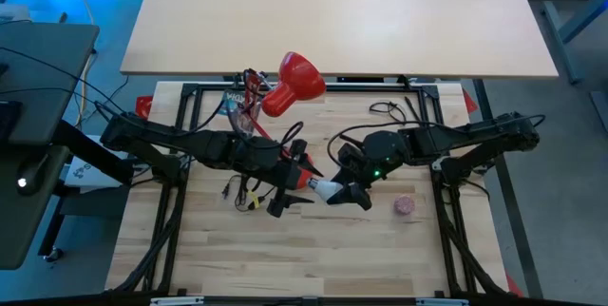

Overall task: Screw lightbulb
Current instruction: Insert the lightbulb on the lamp

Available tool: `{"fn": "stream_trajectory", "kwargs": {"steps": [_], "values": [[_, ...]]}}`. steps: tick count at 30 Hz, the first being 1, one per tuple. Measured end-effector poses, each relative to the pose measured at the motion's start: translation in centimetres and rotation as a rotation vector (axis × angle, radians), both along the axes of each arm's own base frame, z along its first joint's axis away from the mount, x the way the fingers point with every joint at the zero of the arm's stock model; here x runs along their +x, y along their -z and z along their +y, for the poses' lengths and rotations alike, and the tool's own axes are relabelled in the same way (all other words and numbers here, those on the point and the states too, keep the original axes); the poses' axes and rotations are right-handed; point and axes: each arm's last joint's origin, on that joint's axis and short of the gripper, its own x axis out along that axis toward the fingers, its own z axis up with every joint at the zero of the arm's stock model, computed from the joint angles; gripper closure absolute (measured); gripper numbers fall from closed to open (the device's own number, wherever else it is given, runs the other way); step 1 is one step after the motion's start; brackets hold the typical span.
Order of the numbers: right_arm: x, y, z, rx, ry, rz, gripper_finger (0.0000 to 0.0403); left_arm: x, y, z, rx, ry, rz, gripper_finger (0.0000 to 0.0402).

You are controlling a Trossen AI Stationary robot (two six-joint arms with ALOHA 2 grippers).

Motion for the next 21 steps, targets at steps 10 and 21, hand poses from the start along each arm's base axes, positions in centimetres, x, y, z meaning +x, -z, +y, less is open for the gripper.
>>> {"fn": "stream_trajectory", "kwargs": {"steps": [10,21], "values": [[0.21,-0.43,0.04,-0.005,-0.007,-0.056,0.0162,0.10,-0.09,0.03,0.054,-0.019,-0.029,0.0170],[0.16,-0.38,0.07,-0.019,-0.021,-0.057,0.0162,0.16,-0.17,-0.03,0.047,-0.007,-0.043,0.0270]]}}
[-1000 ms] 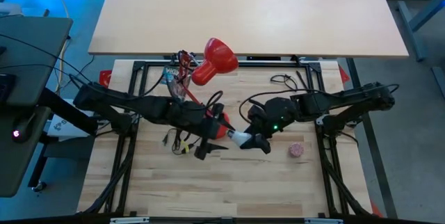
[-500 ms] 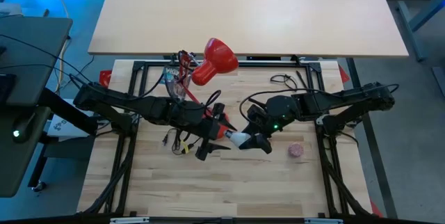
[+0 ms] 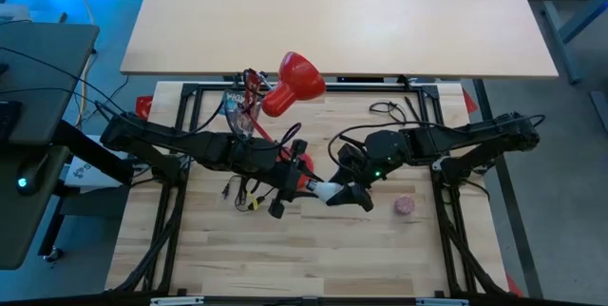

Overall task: Screw lightbulb
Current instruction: Insert the lightbulb on the lamp

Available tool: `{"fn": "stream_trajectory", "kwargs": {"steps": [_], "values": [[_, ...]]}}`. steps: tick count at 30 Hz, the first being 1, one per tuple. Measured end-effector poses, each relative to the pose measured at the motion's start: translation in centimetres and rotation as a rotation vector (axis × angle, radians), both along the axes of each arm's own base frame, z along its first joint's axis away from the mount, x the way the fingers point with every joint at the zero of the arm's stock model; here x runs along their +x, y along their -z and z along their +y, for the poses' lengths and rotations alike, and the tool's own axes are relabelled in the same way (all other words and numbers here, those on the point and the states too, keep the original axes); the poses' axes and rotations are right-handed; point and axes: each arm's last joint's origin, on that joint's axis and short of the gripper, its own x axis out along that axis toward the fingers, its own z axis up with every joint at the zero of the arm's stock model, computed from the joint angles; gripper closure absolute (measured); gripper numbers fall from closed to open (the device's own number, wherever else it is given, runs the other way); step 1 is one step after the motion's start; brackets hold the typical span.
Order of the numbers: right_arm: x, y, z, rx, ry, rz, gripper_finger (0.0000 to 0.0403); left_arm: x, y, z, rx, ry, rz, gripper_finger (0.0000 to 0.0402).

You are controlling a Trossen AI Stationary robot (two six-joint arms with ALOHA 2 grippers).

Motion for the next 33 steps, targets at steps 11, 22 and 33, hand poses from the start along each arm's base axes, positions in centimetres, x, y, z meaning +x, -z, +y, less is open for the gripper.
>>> {"fn": "stream_trajectory", "kwargs": {"steps": [11,22,33], "values": [[0.0,0.0,-0.2,0.030,-0.013,0.011,0.0093,0.0,0.0,0.0,-0.002,-0.005,0.005,0.0271],[-0.9,-0.2,-2.5,0.144,-0.085,0.102,0.0039,-0.9,-0.2,0.3,-0.024,-0.058,0.051,0.0273],[-3.8,-3.8,-4.9,0.054,0.155,-0.104,0.0037,-4.1,-2.5,1.0,-0.153,-0.190,0.046,0.0273]]}}
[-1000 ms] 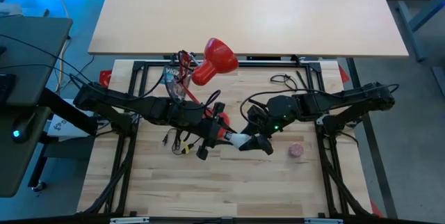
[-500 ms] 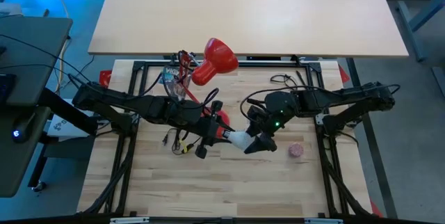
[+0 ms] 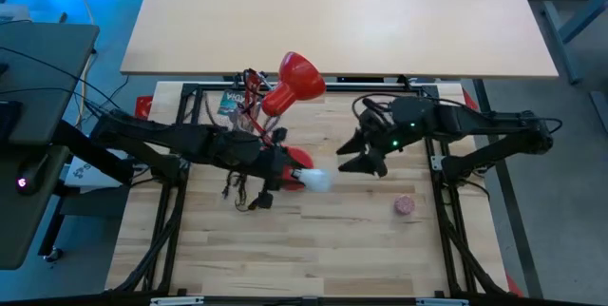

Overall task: Screw lightbulb
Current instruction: Insert the lightbulb on the lamp

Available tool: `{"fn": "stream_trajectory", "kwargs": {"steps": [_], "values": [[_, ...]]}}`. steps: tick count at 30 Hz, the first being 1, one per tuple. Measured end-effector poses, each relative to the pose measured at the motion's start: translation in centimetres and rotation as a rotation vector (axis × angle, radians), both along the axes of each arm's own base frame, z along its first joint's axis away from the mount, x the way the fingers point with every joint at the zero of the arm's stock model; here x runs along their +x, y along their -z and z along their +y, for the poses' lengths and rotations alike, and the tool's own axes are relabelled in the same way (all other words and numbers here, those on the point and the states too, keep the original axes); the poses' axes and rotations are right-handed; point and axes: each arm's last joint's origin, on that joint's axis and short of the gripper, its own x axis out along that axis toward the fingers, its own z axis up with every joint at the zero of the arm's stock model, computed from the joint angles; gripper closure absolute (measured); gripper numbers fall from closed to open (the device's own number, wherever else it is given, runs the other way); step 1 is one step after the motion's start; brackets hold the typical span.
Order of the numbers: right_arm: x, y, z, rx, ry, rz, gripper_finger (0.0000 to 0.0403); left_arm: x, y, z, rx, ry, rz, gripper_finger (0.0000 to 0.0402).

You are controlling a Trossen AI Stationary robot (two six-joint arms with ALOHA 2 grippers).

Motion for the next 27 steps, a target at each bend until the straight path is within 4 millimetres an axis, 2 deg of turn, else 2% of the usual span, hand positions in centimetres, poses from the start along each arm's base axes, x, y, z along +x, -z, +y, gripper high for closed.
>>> {"fn": "stream_trajectory", "kwargs": {"steps": [6,9,13,17,27], "values": [[1.4,-1.9,0.7,-0.036,-0.010,-0.263,0.0036,-2.6,-2.3,-0.1,-0.271,-0.092,-0.066,0.0273],[1.6,-2.5,1.3,-0.195,0.002,-0.372,0.0037,-3.5,-3.0,-0.3,-0.478,-0.149,-0.068,0.0273],[1.2,-2.9,2.0,-0.479,0.056,-0.354,0.0038,-4.2,-3.7,-0.7,-0.659,-0.177,-0.089,0.0273],[0.9,-3.6,2.6,-0.716,0.105,-0.321,0.0038,-3.8,-4.8,-0.8,-0.840,-0.195,-0.185,0.0273],[2.0,-5.4,5.4,-0.930,-0.016,-0.342,0.0038,-3.3,-5.0,0.6,-0.919,-0.322,-0.264,0.0273]]}}
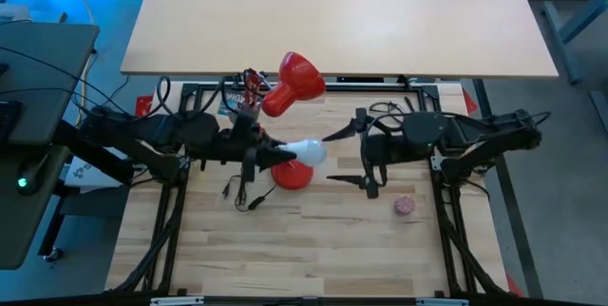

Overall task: Screw lightbulb
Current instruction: Insert the lightbulb on the lamp

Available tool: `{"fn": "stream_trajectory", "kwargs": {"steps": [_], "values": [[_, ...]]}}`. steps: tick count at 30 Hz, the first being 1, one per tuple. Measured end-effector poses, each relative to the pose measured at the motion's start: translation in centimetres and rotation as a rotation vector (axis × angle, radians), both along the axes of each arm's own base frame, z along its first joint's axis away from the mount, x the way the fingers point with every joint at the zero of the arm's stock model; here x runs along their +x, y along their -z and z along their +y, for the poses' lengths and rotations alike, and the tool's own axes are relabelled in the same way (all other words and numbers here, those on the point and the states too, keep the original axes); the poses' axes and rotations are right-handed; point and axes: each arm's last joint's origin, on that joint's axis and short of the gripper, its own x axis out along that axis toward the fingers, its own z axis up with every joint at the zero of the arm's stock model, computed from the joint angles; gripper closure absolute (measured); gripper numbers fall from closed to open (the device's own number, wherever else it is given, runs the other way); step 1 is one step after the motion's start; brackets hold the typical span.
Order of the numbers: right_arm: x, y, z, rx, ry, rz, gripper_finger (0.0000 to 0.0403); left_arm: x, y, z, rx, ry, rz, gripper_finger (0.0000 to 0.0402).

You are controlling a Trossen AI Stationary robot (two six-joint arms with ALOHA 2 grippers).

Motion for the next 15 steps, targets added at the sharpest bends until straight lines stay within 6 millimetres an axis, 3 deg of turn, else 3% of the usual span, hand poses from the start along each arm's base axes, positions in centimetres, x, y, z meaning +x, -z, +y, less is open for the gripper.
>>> {"fn": "stream_trajectory", "kwargs": {"steps": [5,9,15], "values": [[0.6,-0.6,0.3,-0.117,0.115,-0.022,0.0038,0.3,0.3,0.1,-0.018,-0.013,0.011,0.0273],[1.1,-0.4,0.6,-0.135,0.077,-0.013,0.0038,0.3,0.1,0.1,-0.022,-0.012,-0.004,0.0273],[1.7,0.0,0.9,-0.410,0.120,-0.011,0.0039,0.3,-0.2,0.1,-0.039,-0.013,-0.032,0.0273]]}}
